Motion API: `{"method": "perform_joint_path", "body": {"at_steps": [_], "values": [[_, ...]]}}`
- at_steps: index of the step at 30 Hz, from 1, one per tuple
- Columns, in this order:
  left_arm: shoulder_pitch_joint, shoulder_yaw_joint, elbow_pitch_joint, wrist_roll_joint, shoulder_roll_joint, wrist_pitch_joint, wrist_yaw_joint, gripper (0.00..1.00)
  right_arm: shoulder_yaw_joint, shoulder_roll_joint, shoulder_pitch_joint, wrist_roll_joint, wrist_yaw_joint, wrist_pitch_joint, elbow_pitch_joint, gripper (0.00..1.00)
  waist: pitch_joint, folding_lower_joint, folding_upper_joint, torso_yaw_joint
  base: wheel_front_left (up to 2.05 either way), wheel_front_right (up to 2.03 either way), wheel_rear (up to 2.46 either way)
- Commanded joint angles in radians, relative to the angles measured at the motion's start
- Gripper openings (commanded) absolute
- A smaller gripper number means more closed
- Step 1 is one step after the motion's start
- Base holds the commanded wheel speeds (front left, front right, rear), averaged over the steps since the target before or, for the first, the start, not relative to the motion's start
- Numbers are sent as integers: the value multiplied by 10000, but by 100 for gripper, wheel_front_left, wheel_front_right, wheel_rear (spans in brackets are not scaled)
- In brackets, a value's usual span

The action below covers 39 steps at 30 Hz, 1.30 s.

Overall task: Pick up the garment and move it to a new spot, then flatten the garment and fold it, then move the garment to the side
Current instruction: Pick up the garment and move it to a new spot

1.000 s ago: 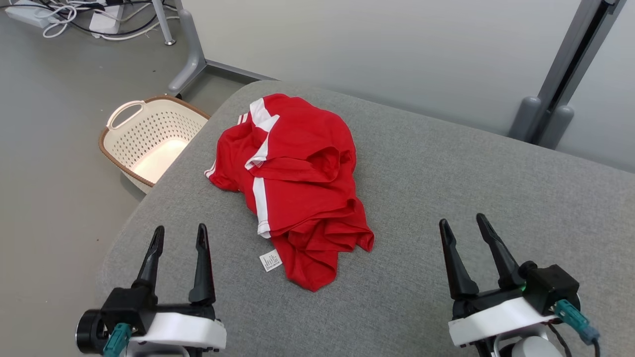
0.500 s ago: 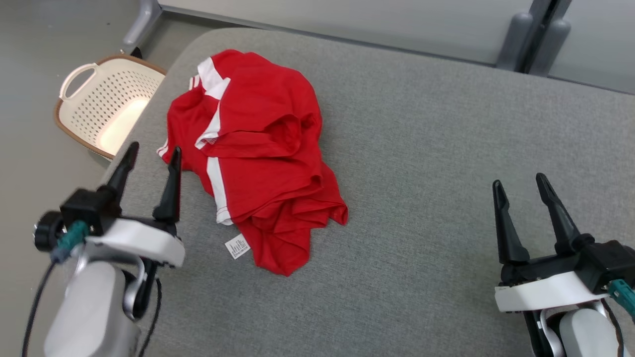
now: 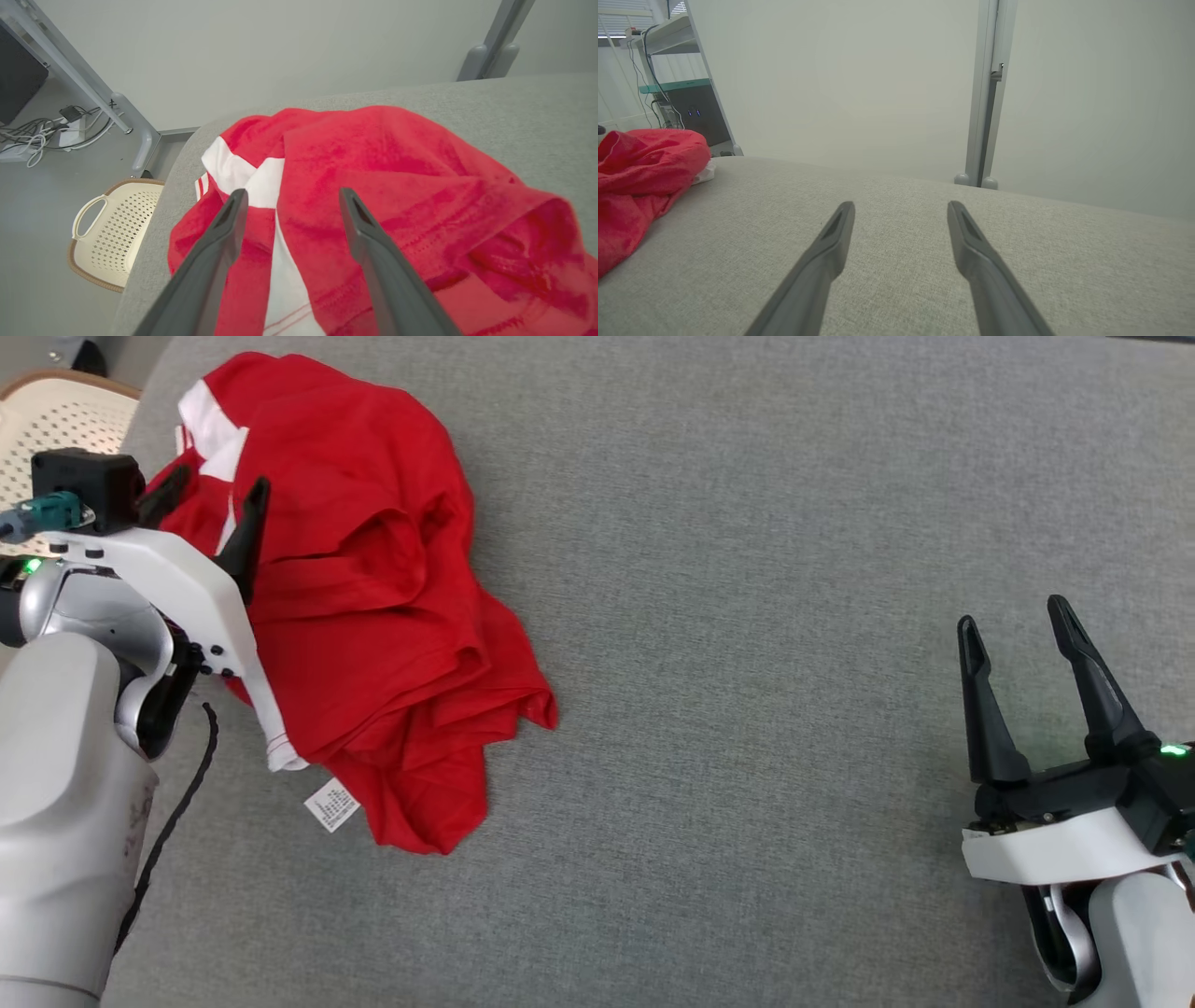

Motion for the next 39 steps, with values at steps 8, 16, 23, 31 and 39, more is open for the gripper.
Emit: {"method": "perform_joint_path", "body": {"at_steps": [8, 16, 23, 31, 39], "values": [[-890, -639, 972, -841, 580, 861, -11, 100, 76, -7, -180, -257, 2, -15, 24, 100, 560, 0, 0, -745, 0, 0, 0], [-1215, -926, 1508, -1561, 630, 1198, -12, 0, 123, 92, -246, -251, 2, -14, 53, 100, 629, 0, 0, -933, 0, 0, 0], [-1362, -706, 1086, -1914, 710, 45, -11, 0, 182, 287, -272, -109, 2, -14, 219, 100, 134, 0, 0, -962, 0, 0, 0], [-1321, -358, -56, -2482, 427, -462, 8, 0, 231, 680, -35, 61, 2, -15, 462, 100, -878, 0, 0, -1003, 0, 0, 0], [-1002, -353, -2422, -2847, -41, -86, 542, 0, 193, 1022, 71, 237, 2, -14, 586, 100, -1776, 0, 0, -1303, 0, 0, 0]]}}
